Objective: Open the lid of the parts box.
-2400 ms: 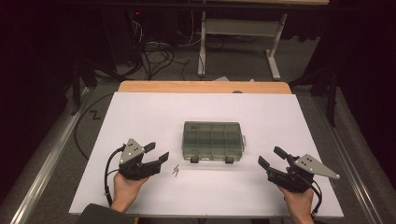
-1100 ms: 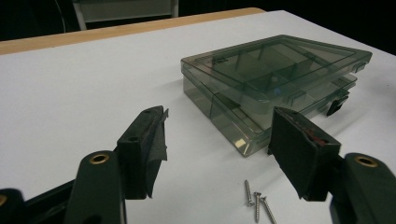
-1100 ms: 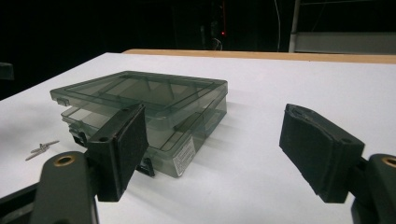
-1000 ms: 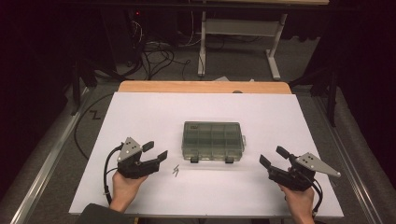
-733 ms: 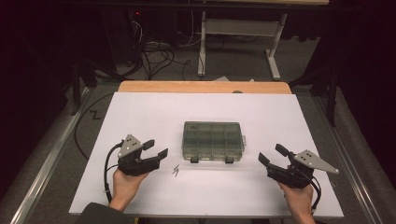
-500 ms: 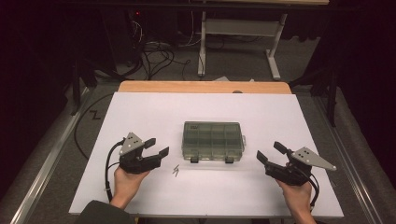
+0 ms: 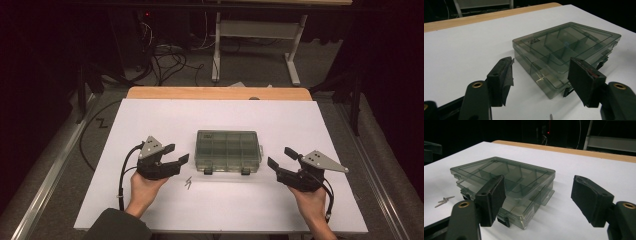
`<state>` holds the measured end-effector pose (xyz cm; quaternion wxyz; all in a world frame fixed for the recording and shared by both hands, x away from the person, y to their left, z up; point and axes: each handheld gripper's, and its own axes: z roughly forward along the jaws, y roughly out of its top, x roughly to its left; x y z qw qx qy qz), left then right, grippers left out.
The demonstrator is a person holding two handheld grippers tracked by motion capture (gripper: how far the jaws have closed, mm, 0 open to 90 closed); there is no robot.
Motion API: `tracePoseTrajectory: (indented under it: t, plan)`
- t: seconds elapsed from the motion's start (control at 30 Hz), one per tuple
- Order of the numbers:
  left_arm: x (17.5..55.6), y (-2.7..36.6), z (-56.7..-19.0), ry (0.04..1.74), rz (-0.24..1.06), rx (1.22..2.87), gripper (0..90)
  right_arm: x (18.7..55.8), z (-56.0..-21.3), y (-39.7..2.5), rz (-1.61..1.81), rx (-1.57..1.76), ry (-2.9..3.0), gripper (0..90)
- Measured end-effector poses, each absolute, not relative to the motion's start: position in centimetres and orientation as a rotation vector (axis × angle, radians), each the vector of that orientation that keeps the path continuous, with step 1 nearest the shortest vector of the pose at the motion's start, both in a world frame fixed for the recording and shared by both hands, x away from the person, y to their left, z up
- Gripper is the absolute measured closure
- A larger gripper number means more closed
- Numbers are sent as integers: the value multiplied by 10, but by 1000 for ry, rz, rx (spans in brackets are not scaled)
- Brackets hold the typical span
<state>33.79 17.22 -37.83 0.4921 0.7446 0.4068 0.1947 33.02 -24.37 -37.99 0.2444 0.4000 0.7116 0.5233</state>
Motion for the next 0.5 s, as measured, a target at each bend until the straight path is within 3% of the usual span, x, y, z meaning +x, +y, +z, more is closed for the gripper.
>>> tracePoseTrajectory:
  t: [0.5]
  plan:
    - [351,154,-379,982,421,1851,379,341,-379,-233,1373,1098,2002,397]
